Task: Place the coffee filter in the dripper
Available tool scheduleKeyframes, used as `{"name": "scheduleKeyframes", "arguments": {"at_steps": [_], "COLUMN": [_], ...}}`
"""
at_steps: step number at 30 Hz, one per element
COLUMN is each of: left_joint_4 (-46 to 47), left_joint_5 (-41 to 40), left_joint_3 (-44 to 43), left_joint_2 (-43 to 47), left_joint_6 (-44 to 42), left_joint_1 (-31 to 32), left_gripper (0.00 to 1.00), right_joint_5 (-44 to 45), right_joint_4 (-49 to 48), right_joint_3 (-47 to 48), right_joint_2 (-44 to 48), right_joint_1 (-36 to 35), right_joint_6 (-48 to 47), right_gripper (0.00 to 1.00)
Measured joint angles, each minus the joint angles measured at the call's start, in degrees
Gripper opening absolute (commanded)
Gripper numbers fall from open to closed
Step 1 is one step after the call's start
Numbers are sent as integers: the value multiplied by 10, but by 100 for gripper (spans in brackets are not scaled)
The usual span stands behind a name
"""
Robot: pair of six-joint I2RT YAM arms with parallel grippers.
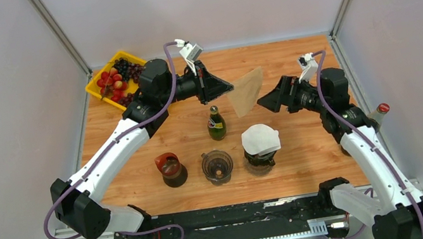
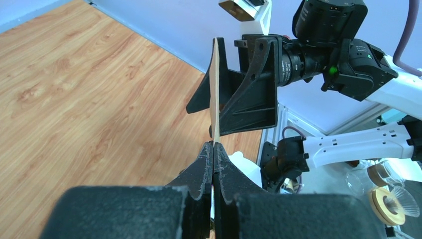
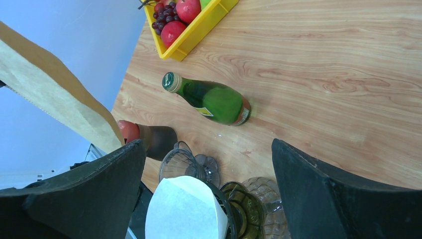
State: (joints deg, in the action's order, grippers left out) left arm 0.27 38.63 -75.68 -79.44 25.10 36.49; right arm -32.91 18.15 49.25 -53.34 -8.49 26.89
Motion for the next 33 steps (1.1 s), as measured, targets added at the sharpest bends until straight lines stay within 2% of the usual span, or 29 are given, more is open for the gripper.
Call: {"name": "scheduleKeyframes", "arguments": {"at_steps": [26,33], "left_joint_4": [4,5], "left_joint_5": [1,10], "left_joint_3": [0,0], "left_joint_2": [-17,-21], "left_joint_6": [6,8], "left_joint_1": [0,0], "left_gripper": [0,0], "right_joint_5": [-45,-67], "right_joint_4": [-19,-59], "right_joint_3": [16,16], "right_joint_2": [23,25], "right_joint_1": [0,0], "right_joint_6": [12,25], "right_gripper": [100,97]}}
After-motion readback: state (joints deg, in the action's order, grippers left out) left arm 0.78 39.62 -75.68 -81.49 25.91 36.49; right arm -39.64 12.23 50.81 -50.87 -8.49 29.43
